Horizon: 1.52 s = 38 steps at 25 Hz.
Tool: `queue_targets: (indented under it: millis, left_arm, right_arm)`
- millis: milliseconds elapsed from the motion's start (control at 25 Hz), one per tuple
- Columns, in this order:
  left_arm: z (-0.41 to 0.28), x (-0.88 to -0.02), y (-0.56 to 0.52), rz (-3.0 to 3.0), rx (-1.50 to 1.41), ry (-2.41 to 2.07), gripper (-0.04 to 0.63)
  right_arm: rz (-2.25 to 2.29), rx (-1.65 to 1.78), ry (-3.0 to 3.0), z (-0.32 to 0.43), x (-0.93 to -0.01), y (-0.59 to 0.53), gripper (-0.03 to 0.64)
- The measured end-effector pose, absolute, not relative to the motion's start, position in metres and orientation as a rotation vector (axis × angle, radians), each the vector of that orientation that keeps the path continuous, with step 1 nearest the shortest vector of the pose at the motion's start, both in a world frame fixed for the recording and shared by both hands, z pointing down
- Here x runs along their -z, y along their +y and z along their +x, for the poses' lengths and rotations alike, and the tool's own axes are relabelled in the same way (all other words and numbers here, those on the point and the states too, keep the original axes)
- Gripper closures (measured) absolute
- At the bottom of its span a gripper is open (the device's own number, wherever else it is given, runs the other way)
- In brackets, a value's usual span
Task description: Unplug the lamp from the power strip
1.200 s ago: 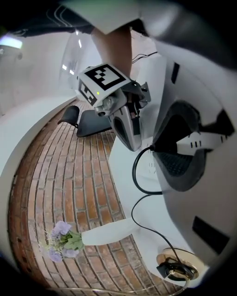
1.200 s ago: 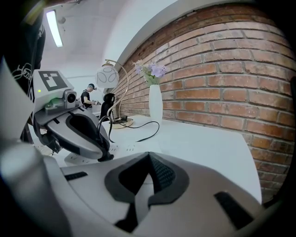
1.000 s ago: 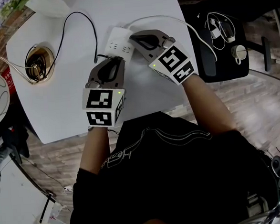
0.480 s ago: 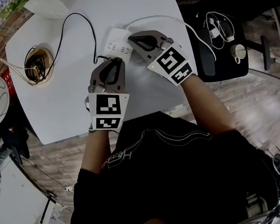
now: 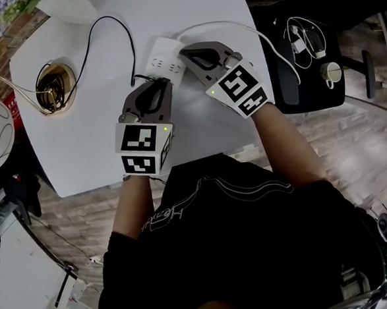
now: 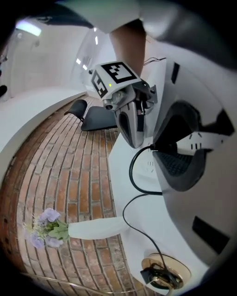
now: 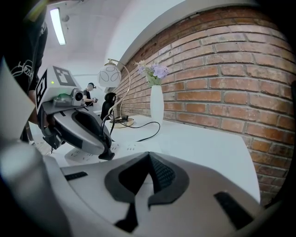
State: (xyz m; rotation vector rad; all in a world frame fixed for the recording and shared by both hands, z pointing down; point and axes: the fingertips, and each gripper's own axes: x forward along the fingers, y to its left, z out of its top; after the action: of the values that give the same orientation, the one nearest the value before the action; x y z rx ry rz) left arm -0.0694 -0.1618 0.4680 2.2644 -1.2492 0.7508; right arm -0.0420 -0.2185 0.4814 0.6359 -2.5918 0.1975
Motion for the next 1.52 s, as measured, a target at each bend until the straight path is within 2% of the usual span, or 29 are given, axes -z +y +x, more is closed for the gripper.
queue_targets:
  millis: [240,440,600,920,1120,1280,1520]
  left_arm:
    - [-0.063,-0.468,-0.158,2.356,-0.886,-1.249,0.552]
    - [-0.068,-0.469,-0.160,2.266,-0.741,-1.202,0.552]
    - [-0.069,-0.468,-0.161,2.255,-0.731,-1.201,0.552]
    - [-0.064,-0.467,-0.159,2.387,-0.974,-1.245,0.552]
    - [-0.072,-0.468,-0.159,2.274,-0.755,-1.193,0.552]
    - [-0.073,-0.468,-0.160,2.245,-0.720,-1.182,0.551]
    - [-0.068,-0.467,-0.156,2.396,-0.973,-1.272,0.552]
  right_arm:
    - [0.630,-0.190,-2.591,-0.042,-0.482,-0.218,0.621]
    - [0.628,-0.188,-2.594,-0.042,-0.482,-0.218,0.621]
    - [0.623,-0.181,-2.596,-0.042,-0.482,-0.217,0.621]
    - [0.628,-0.159,-2.594,-0.041,-0.481,-0.217,0.621]
    - [0.603,-0.140,-2.600,-0.043,-0.481,-0.214,0.621]
    - [0.601,-0.131,-2.598,-0.043,-0.481,-0.213,0.621]
    - [0.616,-0.128,-2.594,-0.043,-0.481,-0.213,0.621]
